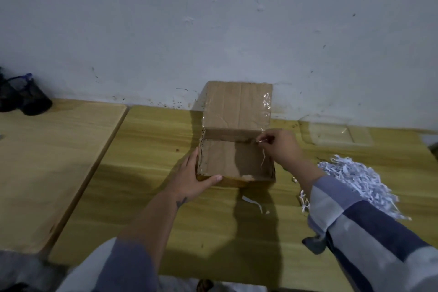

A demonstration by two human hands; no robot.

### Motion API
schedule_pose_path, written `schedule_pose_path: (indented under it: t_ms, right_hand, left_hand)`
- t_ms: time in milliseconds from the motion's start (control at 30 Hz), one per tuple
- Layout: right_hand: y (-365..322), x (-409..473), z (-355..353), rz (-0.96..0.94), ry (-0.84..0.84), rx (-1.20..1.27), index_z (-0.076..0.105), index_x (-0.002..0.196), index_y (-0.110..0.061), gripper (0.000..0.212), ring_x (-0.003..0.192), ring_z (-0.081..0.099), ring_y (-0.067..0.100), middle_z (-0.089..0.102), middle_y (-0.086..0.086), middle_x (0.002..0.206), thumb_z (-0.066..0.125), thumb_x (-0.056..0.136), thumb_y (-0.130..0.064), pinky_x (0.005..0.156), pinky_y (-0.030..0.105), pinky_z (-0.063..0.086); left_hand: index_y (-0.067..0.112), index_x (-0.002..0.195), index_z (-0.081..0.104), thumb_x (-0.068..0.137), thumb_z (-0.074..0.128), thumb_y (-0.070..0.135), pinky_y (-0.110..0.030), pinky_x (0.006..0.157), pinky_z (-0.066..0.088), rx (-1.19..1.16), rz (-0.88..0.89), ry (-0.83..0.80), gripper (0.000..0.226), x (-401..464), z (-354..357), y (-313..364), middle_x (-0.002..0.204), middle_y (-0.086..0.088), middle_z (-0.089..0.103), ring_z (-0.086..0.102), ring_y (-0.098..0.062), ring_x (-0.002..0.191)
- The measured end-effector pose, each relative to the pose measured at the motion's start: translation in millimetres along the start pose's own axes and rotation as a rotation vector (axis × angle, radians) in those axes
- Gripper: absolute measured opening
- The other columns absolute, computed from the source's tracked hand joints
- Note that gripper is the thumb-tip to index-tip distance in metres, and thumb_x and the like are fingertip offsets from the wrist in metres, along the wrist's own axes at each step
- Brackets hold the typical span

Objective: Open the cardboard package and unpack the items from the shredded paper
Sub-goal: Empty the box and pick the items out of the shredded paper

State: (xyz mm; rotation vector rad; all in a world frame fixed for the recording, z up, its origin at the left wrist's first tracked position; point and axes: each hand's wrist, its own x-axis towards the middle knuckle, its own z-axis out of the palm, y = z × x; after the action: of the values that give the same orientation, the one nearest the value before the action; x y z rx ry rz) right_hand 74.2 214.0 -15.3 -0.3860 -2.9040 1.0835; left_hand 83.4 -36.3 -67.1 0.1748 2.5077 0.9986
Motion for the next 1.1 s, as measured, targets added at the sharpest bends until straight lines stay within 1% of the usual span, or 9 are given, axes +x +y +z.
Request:
schedule_pose_path:
  t_ms: [67, 167, 300, 467, 567, 667, 767, 933, 1100]
  right_hand:
    - [19.2, -6.4, -17.1, 0.043, 0.074, -0.044, 0.073, 0.092, -0.004, 0.015, 0.079, 0.059, 0.018, 0.068, 0.011, 0.084, 0.062, 0.084, 0.000, 0.056, 0.013, 0.037]
    - [52.1, -21.1, -36.6, 0.164, 0.140, -0.132, 0.073, 0.097, -0.004, 0.018, 0.078, 0.058, 0.018, 0.070, 0.011, 0.092, 0.059, 0.086, -0.001, 0.067, 0.021, 0.038]
    - [90.8, -43.9, -52.8, 0.308, 0.137, -0.253, 0.073, 0.102, -0.011, 0.021, 0.091, 0.066, 0.032, 0.072, 0.015, 0.101, 0.057, 0.087, -0.010, 0.077, 0.034, 0.051]
    - [103.4, -61.7, -61.5, 0.392, 0.149, -0.486, 0.069, 0.113, -0.028, 0.032, 0.115, 0.055, 0.032, 0.068, 0.006, 0.117, 0.054, 0.086, -0.017, 0.097, 0.040, 0.041]
    - [103.7, -61.7, -57.1, 0.382, 0.200, -0.453, 0.070, 0.106, -0.027, 0.033, 0.109, 0.058, 0.029, 0.072, 0.004, 0.106, 0.051, 0.087, -0.009, 0.098, 0.040, 0.035]
    - [94.1, -58.6, -52.6, 0.376, 0.191, -0.417, 0.070, 0.093, -0.026, 0.015, 0.100, 0.061, 0.025, 0.072, 0.000, 0.096, 0.059, 0.086, -0.020, 0.096, 0.038, 0.034]
    - [73.9, -54.5, -39.1, 0.326, 0.120, -0.431, 0.069, 0.098, -0.026, 0.015, 0.093, 0.064, 0.022, 0.072, 0.000, 0.096, 0.058, 0.089, -0.032, 0.093, 0.037, 0.038]
    - [31.6, -47.3, -4.0, 0.037, 0.117, -0.307, 0.072, 0.102, -0.021, 0.022, 0.093, 0.064, 0.023, 0.069, 0.004, 0.106, 0.053, 0.091, -0.016, 0.080, 0.031, 0.050]
    - [-12.7, -46.5, 32.1, -0.123, -0.245, -0.175, 0.067, 0.111, -0.019, 0.023, 0.097, 0.062, 0.017, 0.068, 0.002, 0.107, 0.055, 0.092, -0.022, 0.081, 0.027, 0.049]
  left_hand:
    - [0.034, 0.152, -0.001, 0.069, 0.061, 0.074, -0.043, 0.116, 0.024, 0.012, -0.006, -0.001, 0.112, 1.2, 1.8, -2.2, 0.161, 0.009, 0.005, 0.014, -0.019, 0.147]
    - [0.035, 0.152, 0.000, 0.058, 0.052, 0.087, -0.046, 0.116, 0.024, 0.051, 0.000, 0.020, 0.119, 3.7, 2.8, -6.8, 0.161, 0.010, 0.008, 0.015, -0.020, 0.147]
    - [0.033, 0.152, 0.001, 0.055, 0.046, 0.092, -0.048, 0.116, 0.024, 0.089, 0.025, 0.041, 0.123, 6.2, 4.0, -11.0, 0.160, 0.009, 0.010, 0.015, -0.020, 0.147]
    - [0.033, 0.152, -0.002, 0.053, 0.042, 0.096, -0.048, 0.116, 0.025, 0.120, 0.024, 0.032, 0.126, 8.2, 5.4, -12.0, 0.161, 0.009, 0.009, 0.015, -0.021, 0.147]
    - [0.033, 0.152, -0.001, 0.054, 0.044, 0.095, -0.049, 0.116, 0.025, 0.108, 0.025, 0.024, 0.125, 9.3, 4.7, -14.4, 0.161, 0.009, 0.010, 0.015, -0.021, 0.147]
    - [0.033, 0.153, -0.001, 0.057, 0.048, 0.091, -0.049, 0.116, 0.025, 0.097, 0.030, 0.021, 0.122, 7.7, 4.5, -13.9, 0.161, 0.008, 0.010, 0.015, -0.022, 0.147]
    - [0.034, 0.152, -0.002, 0.056, 0.047, 0.091, -0.049, 0.116, 0.024, 0.096, 0.024, 0.014, 0.123, 6.5, 3.9, -13.5, 0.161, 0.008, 0.009, 0.014, -0.022, 0.147]
    - [0.032, 0.153, -0.002, 0.055, 0.049, 0.089, -0.049, 0.116, 0.023, 0.079, 0.024, 0.006, 0.124, 4.1, 3.8, -9.9, 0.161, 0.007, 0.009, 0.013, -0.022, 0.147]
    - [0.036, 0.152, -0.005, 0.054, 0.052, 0.088, -0.054, 0.116, 0.023, 0.012, 0.002, -0.004, 0.125, 2.3, 4.0, -7.0, 0.161, 0.007, 0.007, 0.011, -0.023, 0.147]
